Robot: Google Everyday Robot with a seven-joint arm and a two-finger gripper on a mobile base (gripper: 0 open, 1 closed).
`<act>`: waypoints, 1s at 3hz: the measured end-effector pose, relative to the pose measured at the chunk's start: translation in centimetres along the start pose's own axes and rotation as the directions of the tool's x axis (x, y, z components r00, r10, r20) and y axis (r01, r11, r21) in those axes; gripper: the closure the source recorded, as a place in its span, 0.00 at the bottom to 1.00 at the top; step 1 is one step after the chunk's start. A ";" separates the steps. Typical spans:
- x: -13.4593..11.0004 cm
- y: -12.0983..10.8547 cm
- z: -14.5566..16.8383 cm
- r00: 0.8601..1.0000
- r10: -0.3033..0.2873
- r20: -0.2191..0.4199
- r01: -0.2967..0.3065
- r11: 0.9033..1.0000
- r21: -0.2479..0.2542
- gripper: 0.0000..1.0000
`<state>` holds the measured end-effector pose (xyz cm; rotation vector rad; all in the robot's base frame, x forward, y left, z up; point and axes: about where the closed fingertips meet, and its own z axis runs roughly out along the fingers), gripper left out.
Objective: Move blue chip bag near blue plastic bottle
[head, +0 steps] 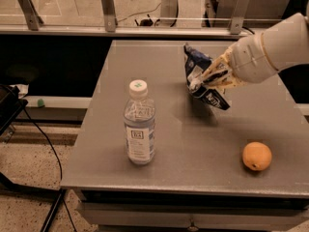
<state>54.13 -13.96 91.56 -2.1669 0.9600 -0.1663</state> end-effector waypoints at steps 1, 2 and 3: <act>-2.3 2.1 -0.5 0.985 -0.151 0.081 0.152 0.988 -0.013 1.00; -4.1 3.6 -0.8 0.951 -0.269 0.154 0.271 0.963 0.008 1.00; -7.4 5.1 0.0 0.875 -0.404 0.268 0.399 0.914 0.075 1.00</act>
Offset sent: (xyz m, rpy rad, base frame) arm -0.0838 0.0069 -0.0199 -0.0188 -0.1441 0.4807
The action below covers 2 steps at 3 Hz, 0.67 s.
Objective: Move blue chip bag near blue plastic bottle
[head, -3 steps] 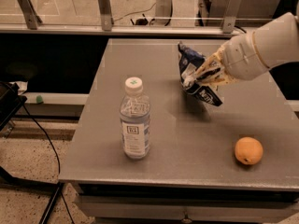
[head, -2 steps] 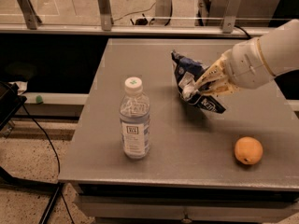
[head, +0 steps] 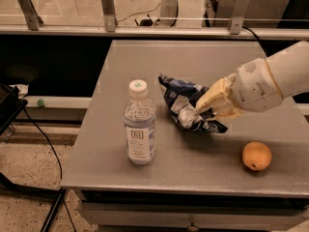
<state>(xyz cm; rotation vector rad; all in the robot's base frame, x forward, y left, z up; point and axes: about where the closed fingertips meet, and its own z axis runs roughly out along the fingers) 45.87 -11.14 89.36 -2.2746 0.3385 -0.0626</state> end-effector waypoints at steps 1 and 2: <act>-1.7 -0.1 1.2 0.996 -0.064 0.063 0.063 0.998 0.021 1.00; -2.7 -0.2 2.0 0.990 -0.100 0.099 0.097 0.995 0.033 1.00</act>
Offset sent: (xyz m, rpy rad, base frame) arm -0.0314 0.0287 -0.0141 0.0494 -0.0207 0.1900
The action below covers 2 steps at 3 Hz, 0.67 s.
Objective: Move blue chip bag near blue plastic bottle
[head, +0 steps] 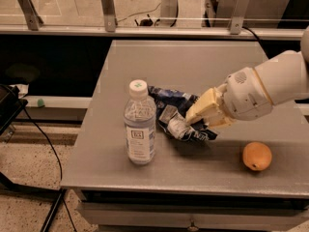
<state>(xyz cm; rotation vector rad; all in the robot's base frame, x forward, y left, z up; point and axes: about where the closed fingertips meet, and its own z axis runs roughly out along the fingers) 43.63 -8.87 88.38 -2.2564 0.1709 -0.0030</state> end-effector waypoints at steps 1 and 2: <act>0.0 -0.1 0.1 1.000 -0.002 0.001 0.002 1.000 -0.001 0.84; -0.1 -0.3 0.3 1.000 -0.006 0.004 0.006 1.000 -0.003 0.53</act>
Offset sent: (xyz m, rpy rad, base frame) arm -0.0001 0.0014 0.0002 -0.0011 -0.0009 0.0024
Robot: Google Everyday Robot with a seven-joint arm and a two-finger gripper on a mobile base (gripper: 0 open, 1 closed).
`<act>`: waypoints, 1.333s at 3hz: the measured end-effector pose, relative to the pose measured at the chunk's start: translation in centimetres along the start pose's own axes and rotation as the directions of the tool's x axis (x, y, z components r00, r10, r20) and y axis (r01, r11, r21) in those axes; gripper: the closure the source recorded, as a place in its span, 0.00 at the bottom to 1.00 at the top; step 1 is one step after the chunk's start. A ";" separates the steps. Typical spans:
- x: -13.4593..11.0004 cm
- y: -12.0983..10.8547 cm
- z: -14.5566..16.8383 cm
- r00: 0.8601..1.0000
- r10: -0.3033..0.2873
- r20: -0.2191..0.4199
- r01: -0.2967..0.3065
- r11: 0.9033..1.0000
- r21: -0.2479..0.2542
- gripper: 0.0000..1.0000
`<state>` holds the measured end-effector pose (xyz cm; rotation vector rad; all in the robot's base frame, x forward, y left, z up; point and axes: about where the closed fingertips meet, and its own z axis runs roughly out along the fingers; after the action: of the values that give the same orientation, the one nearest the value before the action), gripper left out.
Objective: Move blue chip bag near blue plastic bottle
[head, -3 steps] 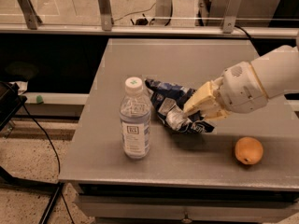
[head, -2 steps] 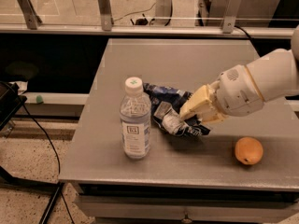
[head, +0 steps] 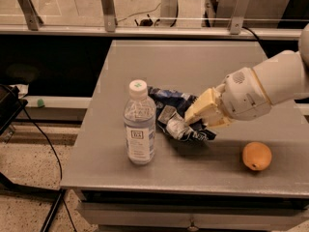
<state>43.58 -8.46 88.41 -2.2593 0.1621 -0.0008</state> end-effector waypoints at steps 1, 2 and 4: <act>0.0 -0.1 0.1 1.000 -0.002 0.002 0.002 1.000 -0.001 0.29; -0.1 -0.2 0.2 1.000 -0.005 0.004 0.005 1.000 -0.002 0.06; 0.9 -0.5 -1.4 0.997 0.073 -0.019 -0.074 0.997 -0.017 0.00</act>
Offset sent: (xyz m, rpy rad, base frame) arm -0.0003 0.0013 0.0001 -0.0007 -0.0002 0.0025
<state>44.43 -9.33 89.66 -2.2704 0.2558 0.0196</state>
